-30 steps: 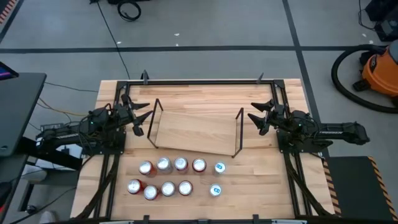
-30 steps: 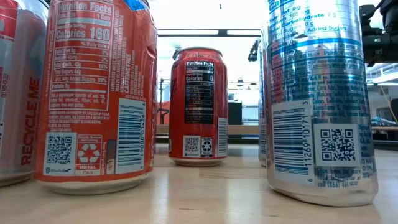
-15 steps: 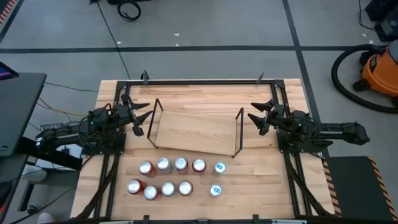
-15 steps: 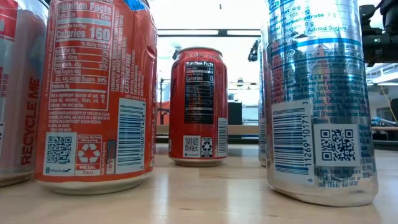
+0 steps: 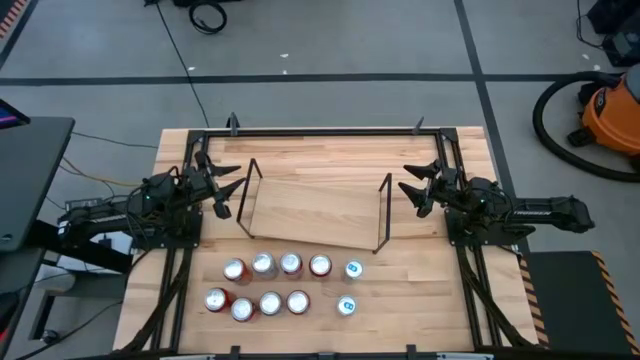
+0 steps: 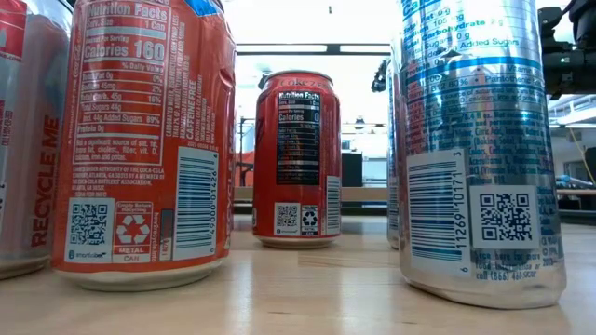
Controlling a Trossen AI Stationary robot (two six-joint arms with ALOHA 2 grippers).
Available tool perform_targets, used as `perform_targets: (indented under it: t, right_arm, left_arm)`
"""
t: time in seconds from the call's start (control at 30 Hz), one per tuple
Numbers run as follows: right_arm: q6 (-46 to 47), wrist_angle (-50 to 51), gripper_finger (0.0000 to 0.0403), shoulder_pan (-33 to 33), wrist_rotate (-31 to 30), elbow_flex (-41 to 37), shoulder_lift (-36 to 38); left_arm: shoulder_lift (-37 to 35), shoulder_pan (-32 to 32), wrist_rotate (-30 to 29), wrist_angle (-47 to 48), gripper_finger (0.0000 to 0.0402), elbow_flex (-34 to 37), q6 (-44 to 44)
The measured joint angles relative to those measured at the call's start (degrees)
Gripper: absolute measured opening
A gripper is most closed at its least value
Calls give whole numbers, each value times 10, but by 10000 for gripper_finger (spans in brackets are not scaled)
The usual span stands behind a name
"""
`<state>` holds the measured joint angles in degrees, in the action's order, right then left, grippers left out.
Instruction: Place canned beverage on shelf
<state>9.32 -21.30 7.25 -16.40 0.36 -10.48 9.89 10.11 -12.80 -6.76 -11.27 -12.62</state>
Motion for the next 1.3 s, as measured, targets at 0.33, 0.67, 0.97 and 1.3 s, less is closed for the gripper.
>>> perform_targets:
  t: [0.33,0.67,0.97,1.3]
  right_arm:
    - [0,0,323,0,0,0,0]
    - [-45,-100,323,2,-20,0,0]
    - [-29,-218,323,5,-43,0,-1]
    - [-78,-156,320,4,23,64,-54]
  left_arm:
    - [0,0,0,0,172,0,0]
    - [4,0,-11,-56,172,0,143]
    - [13,0,-11,-153,172,0,138]
    - [78,0,43,-206,172,-26,173]
